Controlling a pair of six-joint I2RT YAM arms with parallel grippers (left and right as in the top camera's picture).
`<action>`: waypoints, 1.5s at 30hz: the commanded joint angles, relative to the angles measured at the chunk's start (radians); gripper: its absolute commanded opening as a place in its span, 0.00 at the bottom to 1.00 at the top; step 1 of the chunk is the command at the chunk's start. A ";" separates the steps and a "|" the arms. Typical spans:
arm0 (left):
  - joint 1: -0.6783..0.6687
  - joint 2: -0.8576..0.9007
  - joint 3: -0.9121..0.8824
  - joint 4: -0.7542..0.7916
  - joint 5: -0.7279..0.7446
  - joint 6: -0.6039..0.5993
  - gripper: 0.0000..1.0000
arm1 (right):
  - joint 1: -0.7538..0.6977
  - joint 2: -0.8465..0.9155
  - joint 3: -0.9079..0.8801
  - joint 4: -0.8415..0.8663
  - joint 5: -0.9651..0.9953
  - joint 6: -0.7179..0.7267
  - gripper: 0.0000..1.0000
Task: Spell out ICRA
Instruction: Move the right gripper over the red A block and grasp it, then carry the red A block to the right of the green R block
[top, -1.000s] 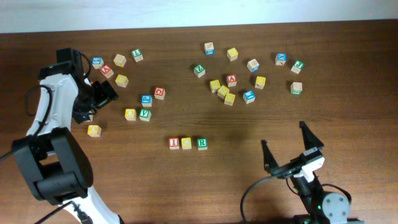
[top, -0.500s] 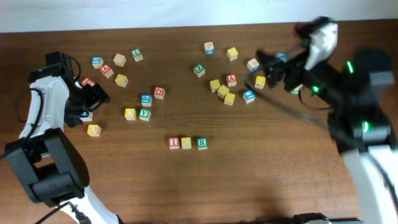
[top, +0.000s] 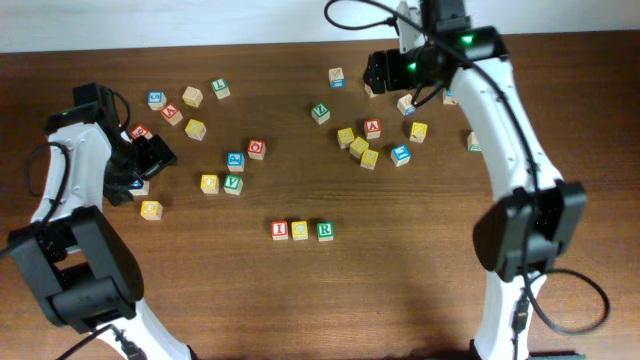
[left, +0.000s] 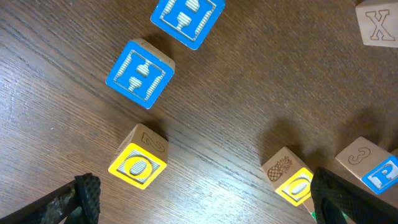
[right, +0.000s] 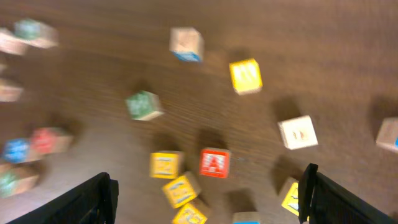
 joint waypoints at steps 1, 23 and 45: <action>0.003 -0.014 0.002 0.002 0.000 -0.010 0.99 | 0.049 0.103 0.013 0.009 0.195 0.135 0.83; 0.003 -0.014 0.002 0.002 0.000 -0.010 0.99 | 0.134 0.304 0.010 -0.004 0.292 0.142 0.43; 0.012 -0.014 0.002 0.002 0.000 -0.010 0.99 | 0.131 0.197 0.004 -0.042 0.278 0.142 0.19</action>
